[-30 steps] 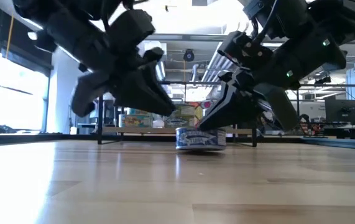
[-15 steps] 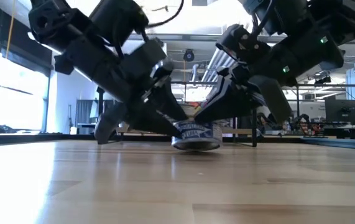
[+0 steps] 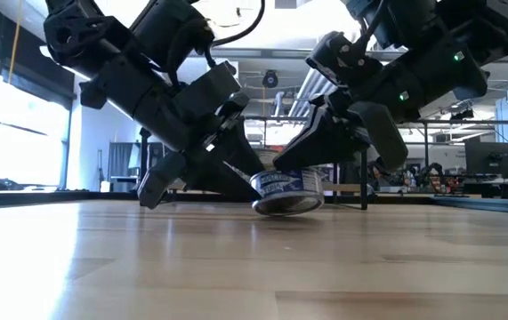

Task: Stack canned seafood by type on shelf
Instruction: Stack the blue tuna can on top of the blue tuna can on the shelf

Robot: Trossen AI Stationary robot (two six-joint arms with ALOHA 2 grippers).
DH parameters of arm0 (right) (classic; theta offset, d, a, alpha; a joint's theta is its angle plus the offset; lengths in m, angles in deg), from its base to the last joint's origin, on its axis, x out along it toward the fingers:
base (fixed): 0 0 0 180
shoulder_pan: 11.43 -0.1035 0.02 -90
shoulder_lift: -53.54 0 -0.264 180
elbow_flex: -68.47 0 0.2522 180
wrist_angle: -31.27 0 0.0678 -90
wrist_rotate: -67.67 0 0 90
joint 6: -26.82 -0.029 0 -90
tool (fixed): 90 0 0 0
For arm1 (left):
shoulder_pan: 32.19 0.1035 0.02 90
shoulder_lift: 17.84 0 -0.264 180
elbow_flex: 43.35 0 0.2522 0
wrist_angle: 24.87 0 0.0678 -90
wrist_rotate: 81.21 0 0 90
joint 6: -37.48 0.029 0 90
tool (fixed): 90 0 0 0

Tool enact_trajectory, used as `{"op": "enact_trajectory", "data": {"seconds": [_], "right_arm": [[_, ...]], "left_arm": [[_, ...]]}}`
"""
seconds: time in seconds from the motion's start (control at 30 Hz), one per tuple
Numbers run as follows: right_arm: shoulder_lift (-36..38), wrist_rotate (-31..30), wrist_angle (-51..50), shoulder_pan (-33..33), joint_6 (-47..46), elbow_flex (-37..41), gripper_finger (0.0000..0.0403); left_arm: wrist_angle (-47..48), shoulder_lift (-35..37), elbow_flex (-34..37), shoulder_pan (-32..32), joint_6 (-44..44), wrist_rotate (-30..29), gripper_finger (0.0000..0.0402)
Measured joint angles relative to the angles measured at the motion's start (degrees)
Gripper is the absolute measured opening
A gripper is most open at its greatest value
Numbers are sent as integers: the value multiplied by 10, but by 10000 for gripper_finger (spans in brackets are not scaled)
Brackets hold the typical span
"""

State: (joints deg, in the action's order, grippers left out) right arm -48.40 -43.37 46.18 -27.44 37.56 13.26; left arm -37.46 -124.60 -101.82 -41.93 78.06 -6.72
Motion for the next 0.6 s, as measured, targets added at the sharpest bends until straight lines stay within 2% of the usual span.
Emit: {"op": "enact_trajectory", "data": {"seconds": [0.17, 0.5, 0.6], "right_arm": [[0, 0, 3, 0, 0, 0, 0], [1, 0, 14, 0, 2, -1, 0], [1, 0, 15, 0, 2, -1, 0]], "left_arm": [[0, 0, 0, 0, -12, 0, 134], [-6, 0, 0, 0, -33, -1, 13], [-6, 0, 0, 0, -43, -1, 6]]}}
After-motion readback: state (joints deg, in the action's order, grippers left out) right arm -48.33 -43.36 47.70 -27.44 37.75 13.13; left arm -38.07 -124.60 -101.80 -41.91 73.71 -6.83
